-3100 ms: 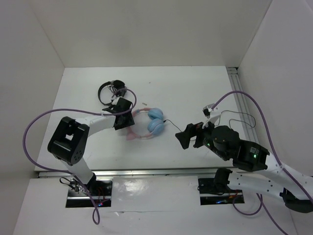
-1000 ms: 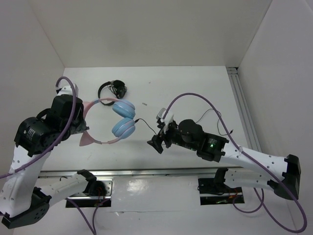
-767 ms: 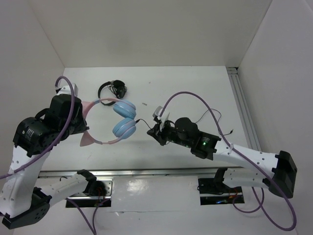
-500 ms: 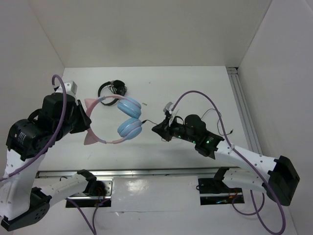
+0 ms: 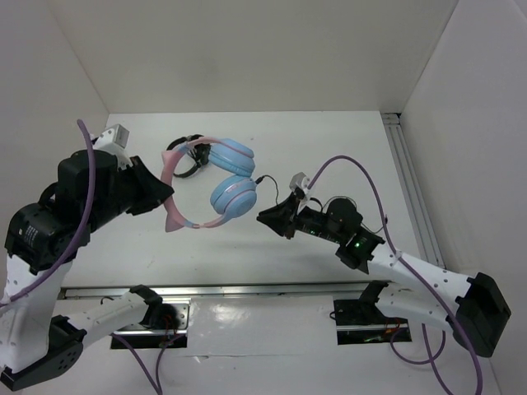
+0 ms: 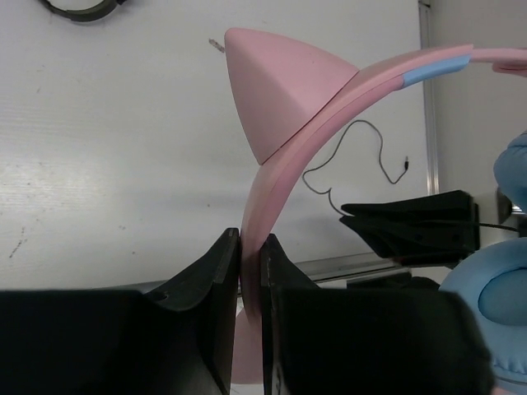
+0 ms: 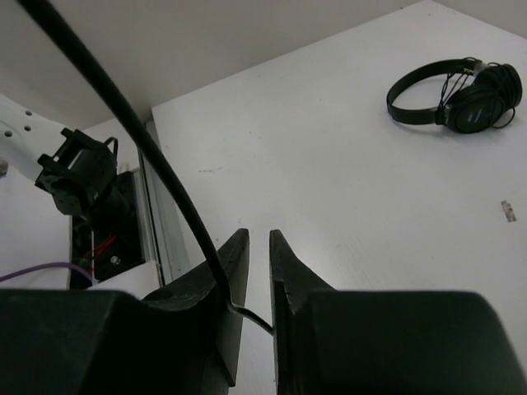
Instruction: Wrap the headphones
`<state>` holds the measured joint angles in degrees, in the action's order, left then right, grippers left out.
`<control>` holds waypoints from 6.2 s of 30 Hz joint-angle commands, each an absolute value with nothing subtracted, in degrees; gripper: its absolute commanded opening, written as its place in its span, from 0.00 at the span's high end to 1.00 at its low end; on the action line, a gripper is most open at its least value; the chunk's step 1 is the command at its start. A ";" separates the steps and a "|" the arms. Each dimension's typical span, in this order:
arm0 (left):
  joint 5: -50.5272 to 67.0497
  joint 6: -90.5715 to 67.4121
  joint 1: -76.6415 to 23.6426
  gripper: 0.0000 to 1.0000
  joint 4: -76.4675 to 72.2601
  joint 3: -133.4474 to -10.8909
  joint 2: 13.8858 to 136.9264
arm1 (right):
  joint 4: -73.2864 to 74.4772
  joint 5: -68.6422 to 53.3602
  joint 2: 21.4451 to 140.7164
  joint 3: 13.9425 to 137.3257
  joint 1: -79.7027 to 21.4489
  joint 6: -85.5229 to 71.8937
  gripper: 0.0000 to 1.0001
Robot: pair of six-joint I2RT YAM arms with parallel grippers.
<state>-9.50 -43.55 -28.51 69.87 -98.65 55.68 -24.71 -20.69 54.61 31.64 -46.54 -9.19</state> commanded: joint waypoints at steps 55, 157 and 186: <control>-53.62 -57.69 -25.22 1.00 71.12 -99.07 89.47 | 66.93 56.47 79.01 81.47 -90.53 -30.23 1.00; -9.39 -27.32 -61.35 1.00 20.66 -74.79 37.44 | -6.93 32.09 55.28 46.69 -64.86 8.88 1.00; -60.98 -52.29 -61.35 1.00 30.32 -83.58 48.25 | -53.60 -7.90 63.02 26.20 -64.86 -5.18 1.00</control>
